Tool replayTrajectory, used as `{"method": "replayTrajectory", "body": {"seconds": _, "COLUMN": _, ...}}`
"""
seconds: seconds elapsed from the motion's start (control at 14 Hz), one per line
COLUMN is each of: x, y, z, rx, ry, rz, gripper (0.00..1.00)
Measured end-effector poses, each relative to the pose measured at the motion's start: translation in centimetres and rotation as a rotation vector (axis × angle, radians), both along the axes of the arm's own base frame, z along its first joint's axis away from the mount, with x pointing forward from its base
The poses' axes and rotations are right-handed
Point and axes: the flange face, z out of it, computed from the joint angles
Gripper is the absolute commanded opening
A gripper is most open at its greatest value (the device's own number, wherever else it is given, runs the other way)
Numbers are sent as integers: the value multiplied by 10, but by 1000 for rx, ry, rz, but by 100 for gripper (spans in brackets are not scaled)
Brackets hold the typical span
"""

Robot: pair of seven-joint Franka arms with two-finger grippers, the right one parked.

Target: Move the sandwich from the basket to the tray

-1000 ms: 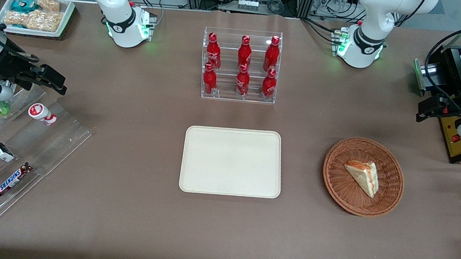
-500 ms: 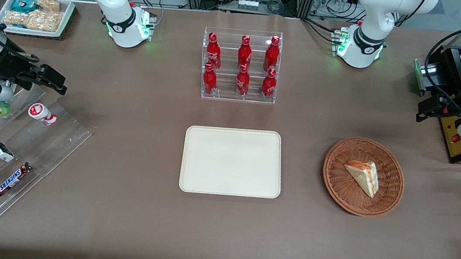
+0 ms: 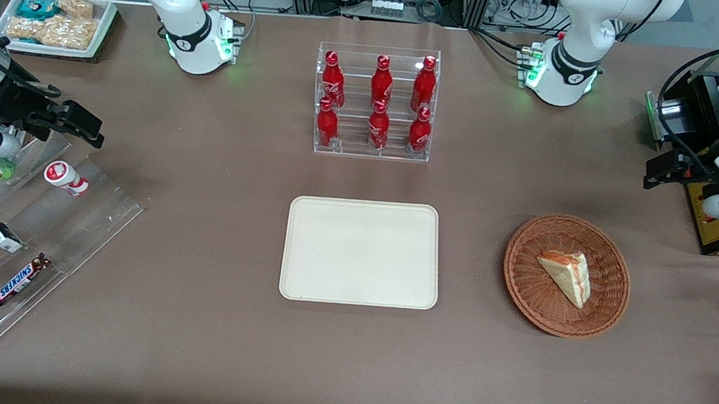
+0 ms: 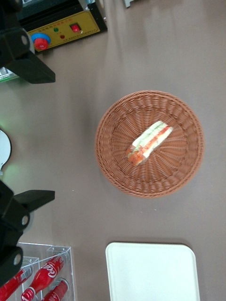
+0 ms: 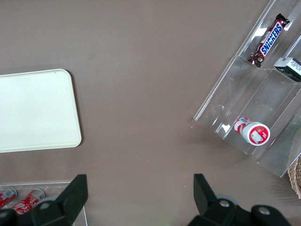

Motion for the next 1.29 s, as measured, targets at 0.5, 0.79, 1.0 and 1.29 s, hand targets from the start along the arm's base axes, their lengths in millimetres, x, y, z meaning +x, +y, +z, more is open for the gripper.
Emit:
{"method": "replayTrajectory", "body": {"seconds": 0.5, "x": 23, "y": 4, "z": -142, "rx": 26, "ry": -1, "rz": 46, "gripper": 100}}
{"method": "replayTrajectory", "body": {"seconds": 0.79, "x": 23, "y": 2, "z": -200, "rx": 48, "ry": -46, "rz": 137, "gripper": 100}}
{"method": "replayTrajectory", "body": {"seconds": 1.0, "x": 21, "y": -2, "z": -228, "rx": 58, "ry": -105, "rz": 325, "gripper": 100}}
{"method": "replayTrajectory", "body": {"seconds": 1.29, "x": 24, "y": -20, "z": -250, "rx": 71, "ry": -137, "rz": 625, "gripper": 100}}
